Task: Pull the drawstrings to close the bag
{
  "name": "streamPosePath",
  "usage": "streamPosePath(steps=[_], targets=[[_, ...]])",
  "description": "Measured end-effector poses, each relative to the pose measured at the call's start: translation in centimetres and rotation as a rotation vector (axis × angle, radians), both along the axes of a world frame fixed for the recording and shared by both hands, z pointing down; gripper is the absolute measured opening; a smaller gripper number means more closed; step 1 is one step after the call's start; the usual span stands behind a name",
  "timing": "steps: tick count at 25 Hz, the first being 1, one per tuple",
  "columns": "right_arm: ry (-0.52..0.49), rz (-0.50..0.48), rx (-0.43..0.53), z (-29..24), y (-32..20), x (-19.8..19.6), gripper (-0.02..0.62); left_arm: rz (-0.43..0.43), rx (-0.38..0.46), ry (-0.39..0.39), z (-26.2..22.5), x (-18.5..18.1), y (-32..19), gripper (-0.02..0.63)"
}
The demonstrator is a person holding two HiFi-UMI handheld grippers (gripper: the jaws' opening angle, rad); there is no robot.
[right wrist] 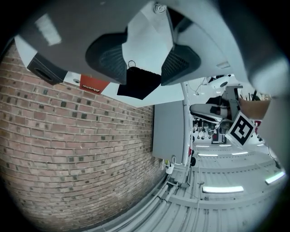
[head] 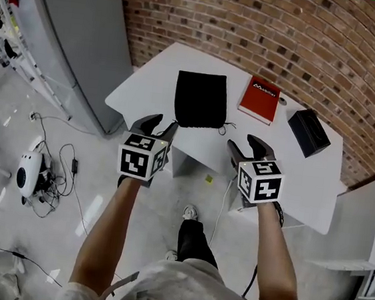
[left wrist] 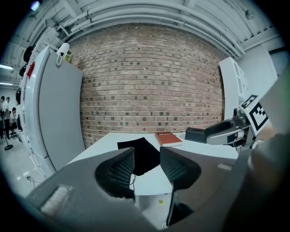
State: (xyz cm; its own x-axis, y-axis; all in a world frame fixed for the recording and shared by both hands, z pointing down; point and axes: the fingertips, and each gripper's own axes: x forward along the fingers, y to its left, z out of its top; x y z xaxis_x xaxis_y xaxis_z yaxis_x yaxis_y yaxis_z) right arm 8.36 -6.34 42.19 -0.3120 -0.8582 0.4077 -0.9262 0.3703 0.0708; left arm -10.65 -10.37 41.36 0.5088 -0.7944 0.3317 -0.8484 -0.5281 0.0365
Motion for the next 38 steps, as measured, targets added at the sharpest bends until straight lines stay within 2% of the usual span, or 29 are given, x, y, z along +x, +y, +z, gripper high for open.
streamPosePath(steps=[17,28,38], targets=[[0.056,-0.056,-0.155,9.0,-8.9,0.8,0.249,0.040,-0.193,-0.108,11.2,1.1,-8.3,0.184],[0.094,-0.116,-0.238,13.5,-12.8,0.2,0.256,0.135,-0.305,-0.233,17.3,1.9,-11.0,0.184],[0.161,-0.210,-0.302,16.9,-15.0,0.7,0.273,0.223,-0.440,-0.274,20.4,2.9,-11.5,0.184]])
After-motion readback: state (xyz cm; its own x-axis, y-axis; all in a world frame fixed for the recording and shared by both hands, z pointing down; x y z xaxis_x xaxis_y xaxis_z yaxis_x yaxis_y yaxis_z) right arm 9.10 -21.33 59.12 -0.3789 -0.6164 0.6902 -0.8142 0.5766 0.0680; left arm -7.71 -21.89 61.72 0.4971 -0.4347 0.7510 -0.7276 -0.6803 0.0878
